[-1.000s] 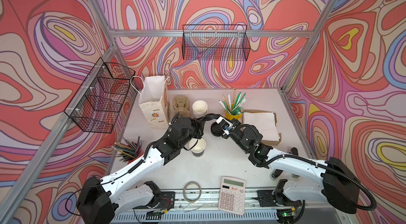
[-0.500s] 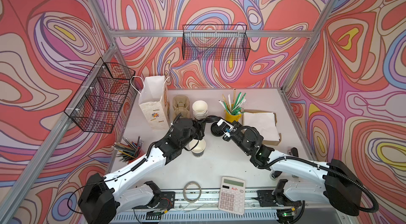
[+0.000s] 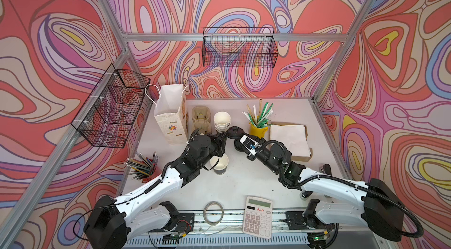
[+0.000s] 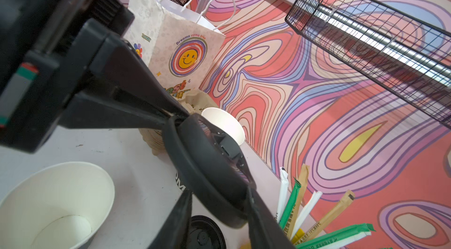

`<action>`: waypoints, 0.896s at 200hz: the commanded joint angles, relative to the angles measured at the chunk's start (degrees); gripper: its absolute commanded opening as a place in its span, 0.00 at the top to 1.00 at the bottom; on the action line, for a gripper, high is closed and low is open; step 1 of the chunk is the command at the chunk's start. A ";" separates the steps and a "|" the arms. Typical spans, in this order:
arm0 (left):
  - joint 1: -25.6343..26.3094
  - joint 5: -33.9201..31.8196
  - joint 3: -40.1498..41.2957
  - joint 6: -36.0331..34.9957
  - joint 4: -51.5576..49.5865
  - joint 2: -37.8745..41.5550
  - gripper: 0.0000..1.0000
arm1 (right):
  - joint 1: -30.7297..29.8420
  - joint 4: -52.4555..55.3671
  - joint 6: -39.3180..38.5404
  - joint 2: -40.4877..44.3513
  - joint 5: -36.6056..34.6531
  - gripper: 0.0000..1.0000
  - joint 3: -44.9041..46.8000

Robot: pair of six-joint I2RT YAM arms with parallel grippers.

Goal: Pack a coffee takeout order
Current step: Pass the lid.

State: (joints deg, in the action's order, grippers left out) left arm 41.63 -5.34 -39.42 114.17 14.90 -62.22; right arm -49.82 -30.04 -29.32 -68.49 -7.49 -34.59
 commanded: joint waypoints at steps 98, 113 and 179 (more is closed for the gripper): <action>-0.41 -0.30 3.21 -4.49 7.87 2.78 1.00 | -0.79 14.86 16.38 5.66 8.81 0.38 -9.64; -0.41 -1.41 4.44 -5.50 10.83 2.96 1.00 | -0.76 19.08 20.18 5.06 9.01 0.33 -12.88; -0.41 -4.67 5.78 -12.80 14.69 3.75 1.00 | -0.68 34.40 37.15 0.84 1.27 0.02 -25.57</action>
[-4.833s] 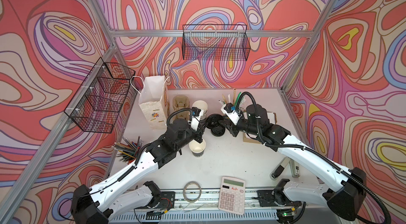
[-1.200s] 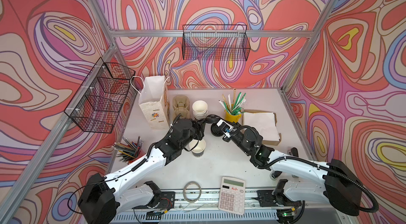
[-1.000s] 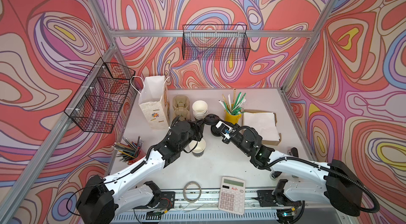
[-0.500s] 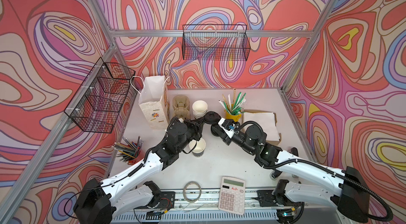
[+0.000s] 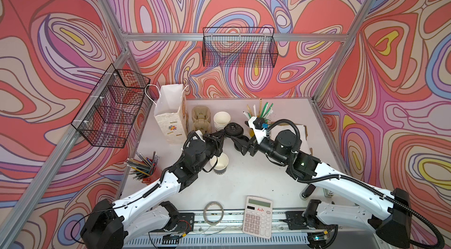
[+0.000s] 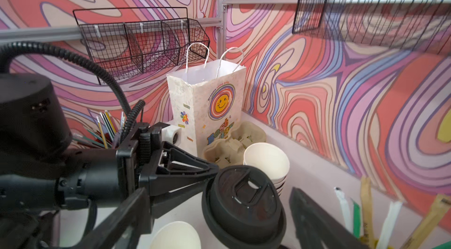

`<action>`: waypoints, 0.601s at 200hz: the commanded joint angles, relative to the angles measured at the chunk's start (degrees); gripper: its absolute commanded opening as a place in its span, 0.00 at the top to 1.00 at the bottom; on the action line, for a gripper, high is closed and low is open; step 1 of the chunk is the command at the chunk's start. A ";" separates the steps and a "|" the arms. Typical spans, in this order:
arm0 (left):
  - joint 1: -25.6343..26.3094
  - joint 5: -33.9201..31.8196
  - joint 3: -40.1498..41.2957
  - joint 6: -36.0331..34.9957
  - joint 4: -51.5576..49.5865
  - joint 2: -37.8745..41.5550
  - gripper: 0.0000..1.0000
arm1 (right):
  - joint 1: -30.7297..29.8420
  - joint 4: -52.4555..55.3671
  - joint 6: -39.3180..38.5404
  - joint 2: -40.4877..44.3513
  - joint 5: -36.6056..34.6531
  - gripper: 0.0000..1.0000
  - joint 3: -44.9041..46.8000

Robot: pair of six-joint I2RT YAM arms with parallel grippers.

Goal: Pack a coffee takeout order
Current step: Pass the lid.

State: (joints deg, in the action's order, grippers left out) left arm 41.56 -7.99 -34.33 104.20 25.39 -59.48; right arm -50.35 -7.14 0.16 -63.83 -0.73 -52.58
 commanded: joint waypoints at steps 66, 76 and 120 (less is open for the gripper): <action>-0.73 -3.52 1.00 -4.95 0.19 4.81 1.00 | -0.18 26.66 14.59 -7.80 -8.63 0.02 -19.18; -0.95 -3.28 1.64 -4.99 0.62 5.25 1.00 | -0.07 27.46 17.41 -7.49 -10.74 0.02 -20.31; -1.92 -1.11 0.33 -9.35 -5.27 7.36 1.00 | 1.13 42.29 28.20 -13.13 -9.24 0.05 -32.85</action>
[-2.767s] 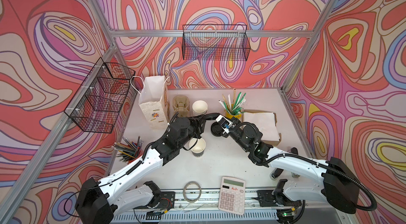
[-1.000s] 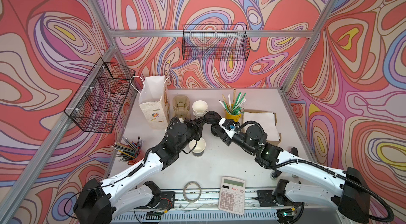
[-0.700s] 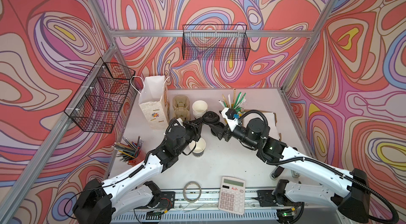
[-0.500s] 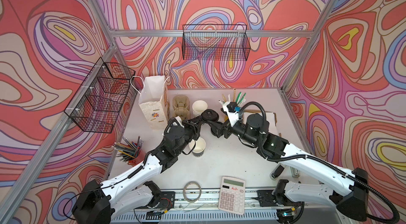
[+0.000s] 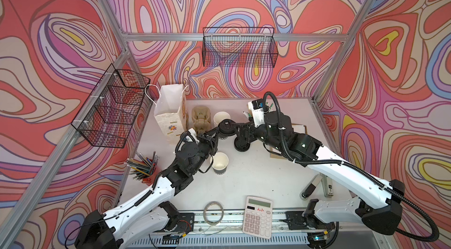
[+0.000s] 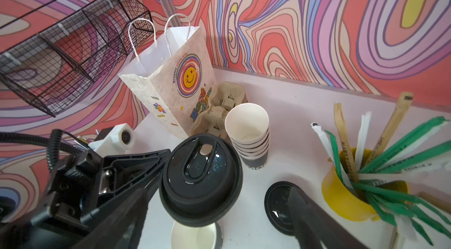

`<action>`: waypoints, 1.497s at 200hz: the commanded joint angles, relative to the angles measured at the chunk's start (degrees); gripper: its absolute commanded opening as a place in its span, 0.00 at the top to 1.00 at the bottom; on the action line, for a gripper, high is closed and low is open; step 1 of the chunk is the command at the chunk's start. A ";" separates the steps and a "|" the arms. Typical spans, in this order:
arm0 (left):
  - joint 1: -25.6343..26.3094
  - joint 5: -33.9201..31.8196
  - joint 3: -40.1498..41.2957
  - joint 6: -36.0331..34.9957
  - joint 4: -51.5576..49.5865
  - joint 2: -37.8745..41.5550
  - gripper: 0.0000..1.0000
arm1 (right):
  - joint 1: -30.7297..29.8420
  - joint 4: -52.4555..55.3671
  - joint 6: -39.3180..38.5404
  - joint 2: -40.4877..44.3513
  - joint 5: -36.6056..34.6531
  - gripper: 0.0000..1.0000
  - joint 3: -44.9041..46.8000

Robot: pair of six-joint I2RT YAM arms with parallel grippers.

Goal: Pack a coffee takeout order
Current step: Pass the lid.

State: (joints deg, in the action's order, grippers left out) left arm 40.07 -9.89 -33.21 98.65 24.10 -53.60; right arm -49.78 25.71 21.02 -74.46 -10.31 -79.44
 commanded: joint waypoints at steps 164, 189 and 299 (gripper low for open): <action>-8.52 14.83 3.07 -5.05 1.03 3.51 1.00 | 7.23 4.04 14.83 -5.52 13.55 0.06 0.34; -10.34 16.92 3.07 -6.84 -2.69 4.77 1.00 | 10.83 -1.20 18.50 -3.58 18.82 0.15 3.74; -11.16 18.54 6.67 -4.42 10.26 2.64 1.00 | 11.98 -8.69 25.62 -2.96 28.48 0.61 8.75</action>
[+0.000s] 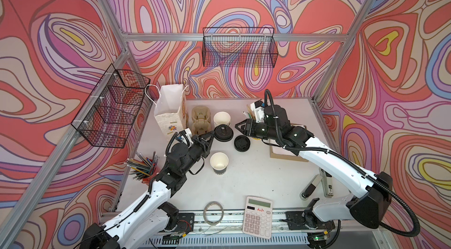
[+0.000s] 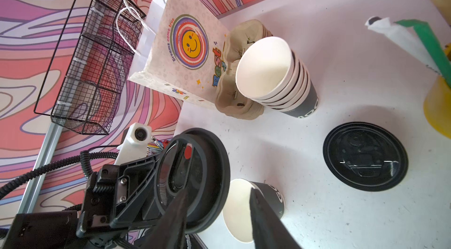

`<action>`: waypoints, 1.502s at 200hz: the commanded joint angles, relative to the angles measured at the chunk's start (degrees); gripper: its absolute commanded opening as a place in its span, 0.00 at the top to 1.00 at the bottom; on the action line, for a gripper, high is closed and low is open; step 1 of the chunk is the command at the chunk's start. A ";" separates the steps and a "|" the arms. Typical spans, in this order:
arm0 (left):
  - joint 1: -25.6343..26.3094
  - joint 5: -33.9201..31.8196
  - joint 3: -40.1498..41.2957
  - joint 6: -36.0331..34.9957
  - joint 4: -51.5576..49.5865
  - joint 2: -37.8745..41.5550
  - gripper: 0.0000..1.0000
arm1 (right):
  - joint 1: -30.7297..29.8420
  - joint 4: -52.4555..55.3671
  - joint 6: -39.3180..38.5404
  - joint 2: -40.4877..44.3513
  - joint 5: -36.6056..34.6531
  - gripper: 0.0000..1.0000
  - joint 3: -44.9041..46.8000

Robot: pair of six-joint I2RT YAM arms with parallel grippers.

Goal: Pack a coffee takeout order
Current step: Pass the lid, then close the lid on the coffee cup.

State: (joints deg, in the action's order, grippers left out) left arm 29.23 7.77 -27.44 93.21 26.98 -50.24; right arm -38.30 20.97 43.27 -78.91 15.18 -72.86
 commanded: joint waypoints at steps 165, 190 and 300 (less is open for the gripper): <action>-0.15 1.12 2.46 4.64 22.11 -5.61 1.00 | 2.18 -16.33 11.46 2.22 8.84 0.73 6.50; -0.15 1.47 2.44 5.92 24.90 -6.87 1.00 | 2.16 -18.90 12.87 1.85 10.27 0.74 7.47; 0.43 2.56 2.14 6.42 28.77 -10.63 1.00 | 2.12 -19.19 12.84 -0.06 10.38 0.80 7.51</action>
State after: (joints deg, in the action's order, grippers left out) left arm 29.30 8.58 -25.50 99.26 52.51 -60.58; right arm -35.90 1.72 56.25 -77.69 24.64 -65.34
